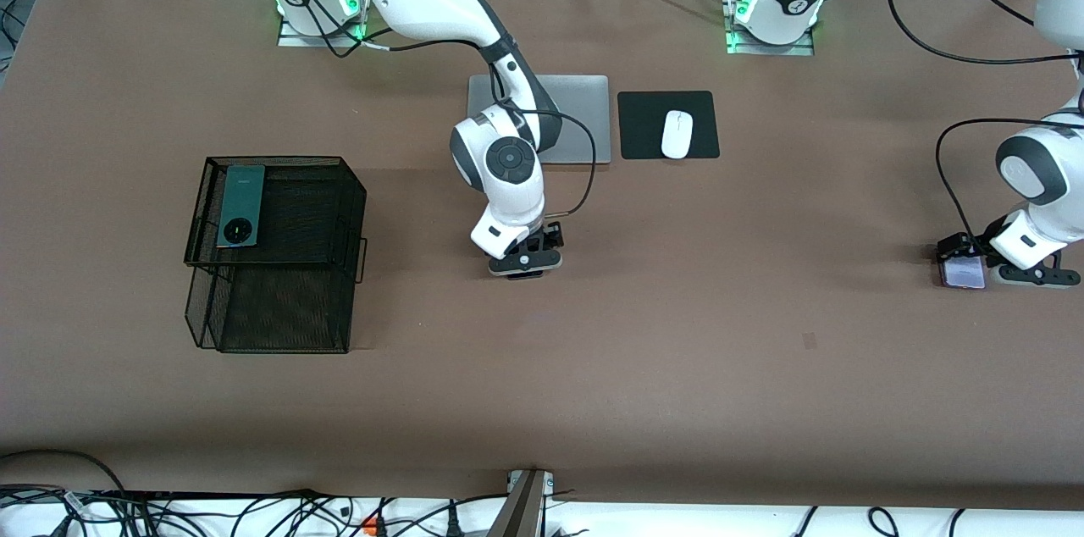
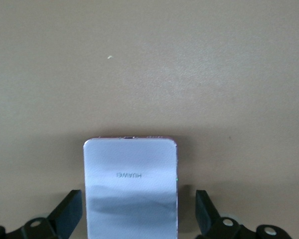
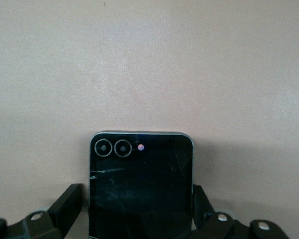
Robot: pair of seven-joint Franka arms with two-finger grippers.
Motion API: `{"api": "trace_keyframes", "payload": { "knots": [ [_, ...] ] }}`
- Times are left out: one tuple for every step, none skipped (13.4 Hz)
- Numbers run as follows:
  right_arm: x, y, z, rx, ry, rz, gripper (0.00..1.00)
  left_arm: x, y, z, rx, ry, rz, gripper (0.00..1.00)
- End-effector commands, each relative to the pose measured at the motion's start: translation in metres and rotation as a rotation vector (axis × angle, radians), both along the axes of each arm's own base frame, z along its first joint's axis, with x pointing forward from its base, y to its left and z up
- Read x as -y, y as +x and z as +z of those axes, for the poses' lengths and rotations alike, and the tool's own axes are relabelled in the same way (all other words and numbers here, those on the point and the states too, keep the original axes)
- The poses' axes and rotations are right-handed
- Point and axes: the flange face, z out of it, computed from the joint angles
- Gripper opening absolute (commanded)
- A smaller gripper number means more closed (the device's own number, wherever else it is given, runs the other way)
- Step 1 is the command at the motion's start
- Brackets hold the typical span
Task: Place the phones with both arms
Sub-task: 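Lower the flip phone into the organizer with the right gripper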
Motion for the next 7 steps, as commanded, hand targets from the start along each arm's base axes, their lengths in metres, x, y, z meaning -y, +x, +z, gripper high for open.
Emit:
{"api": "trace_keyframes", "payload": {
  "knots": [
    [0.002,-0.001,-0.006,0.014,-0.012,0.025,0.41,-0.002,0.005,0.005,0.025,-0.015,-0.015,1.00],
    [0.002,-0.001,-0.004,0.014,-0.011,0.025,0.28,-0.005,0.008,0.005,0.031,-0.012,-0.014,1.00],
    [0.001,0.000,-0.001,0.018,-0.009,0.029,0.21,-0.006,0.010,0.002,0.031,-0.012,-0.014,1.00],
    [0.000,0.000,0.005,0.018,-0.006,0.029,0.18,-0.008,0.011,0.002,0.034,-0.010,-0.013,1.00],
    [0.001,0.002,0.017,0.023,0.001,0.025,0.18,-0.010,0.013,0.001,0.036,-0.009,-0.010,1.00],
    [0.009,0.009,0.044,0.015,0.002,0.005,0.18,-0.011,0.013,-0.002,0.034,-0.010,-0.010,1.00],
    [0.027,0.023,0.071,0.014,-0.018,-0.020,0.18,-0.011,0.014,-0.004,0.040,-0.006,-0.010,1.00]
  ]
}}
